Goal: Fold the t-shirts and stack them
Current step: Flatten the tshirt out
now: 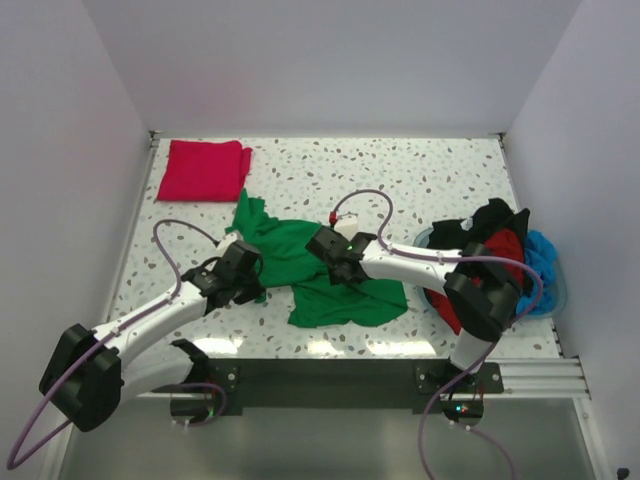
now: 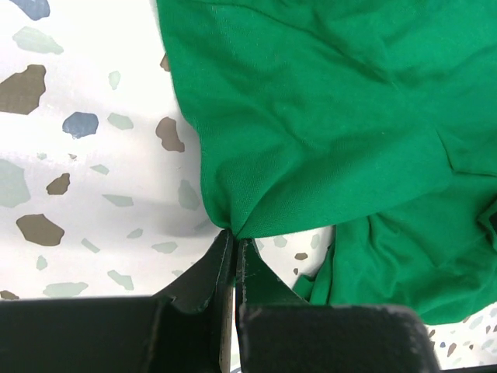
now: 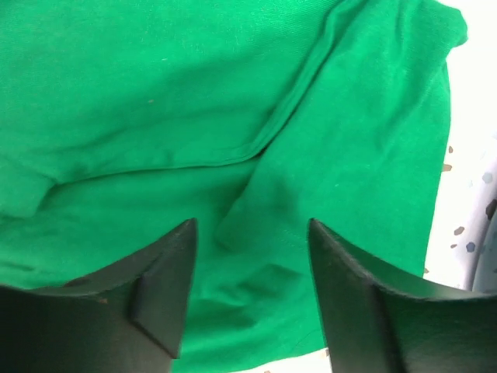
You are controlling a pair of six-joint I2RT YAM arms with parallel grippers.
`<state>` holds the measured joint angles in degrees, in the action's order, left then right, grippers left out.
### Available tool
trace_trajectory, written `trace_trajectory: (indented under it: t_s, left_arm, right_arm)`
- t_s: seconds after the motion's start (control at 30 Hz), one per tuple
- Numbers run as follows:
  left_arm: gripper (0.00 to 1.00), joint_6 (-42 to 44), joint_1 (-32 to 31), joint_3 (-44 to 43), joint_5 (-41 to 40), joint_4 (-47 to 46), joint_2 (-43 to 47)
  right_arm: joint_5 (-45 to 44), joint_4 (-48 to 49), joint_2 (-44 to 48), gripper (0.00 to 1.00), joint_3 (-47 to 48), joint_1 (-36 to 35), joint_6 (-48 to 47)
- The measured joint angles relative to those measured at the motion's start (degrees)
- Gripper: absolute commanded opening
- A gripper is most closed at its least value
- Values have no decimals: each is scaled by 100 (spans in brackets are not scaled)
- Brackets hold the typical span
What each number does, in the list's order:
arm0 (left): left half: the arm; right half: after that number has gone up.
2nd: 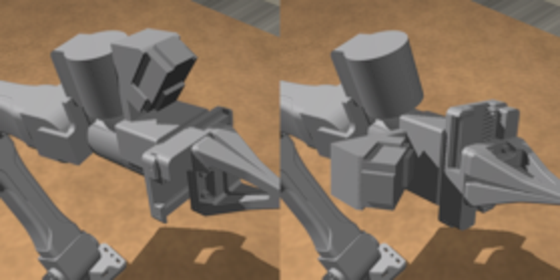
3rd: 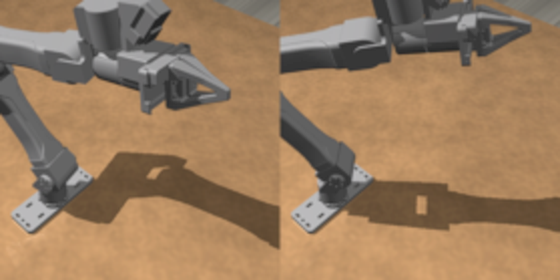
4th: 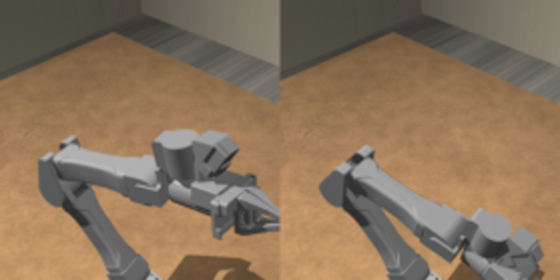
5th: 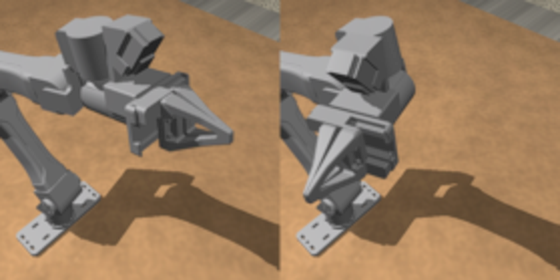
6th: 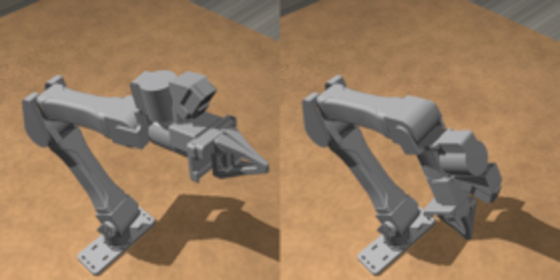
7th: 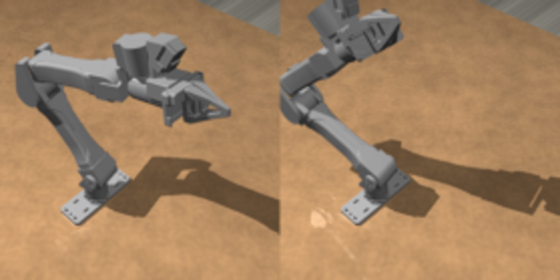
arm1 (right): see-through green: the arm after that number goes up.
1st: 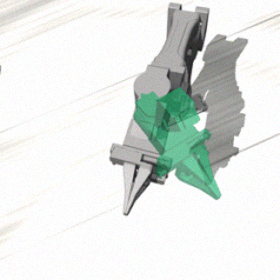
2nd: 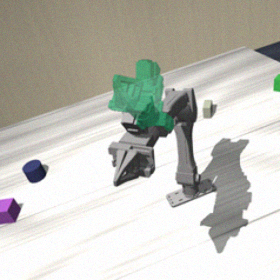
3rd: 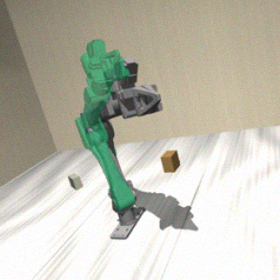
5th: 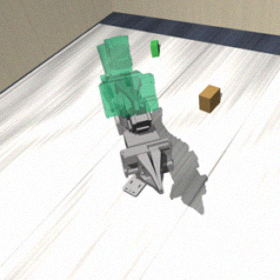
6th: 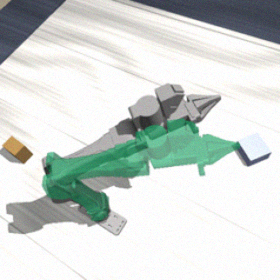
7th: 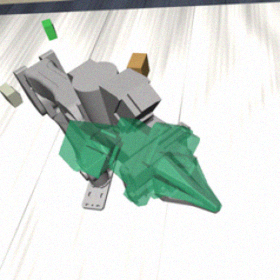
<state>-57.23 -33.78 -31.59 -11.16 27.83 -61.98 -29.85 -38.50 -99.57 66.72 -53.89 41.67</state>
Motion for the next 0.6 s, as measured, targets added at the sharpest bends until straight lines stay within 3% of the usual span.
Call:
trace_trajectory:
  t_s: [0.37,0.43,0.6]
  left_arm:
    - [0,-2,0,0,2,35,0]
    - [0,-2,0,0,2,37,2]
    - [0,-4,0,0,-2,63,31]
  right_arm:
    - [-111,48,-225,52,-59,0,111]
    - [-114,61,-273,46,-92,0,120]
    - [-166,66,-282,17,-168,0,184]
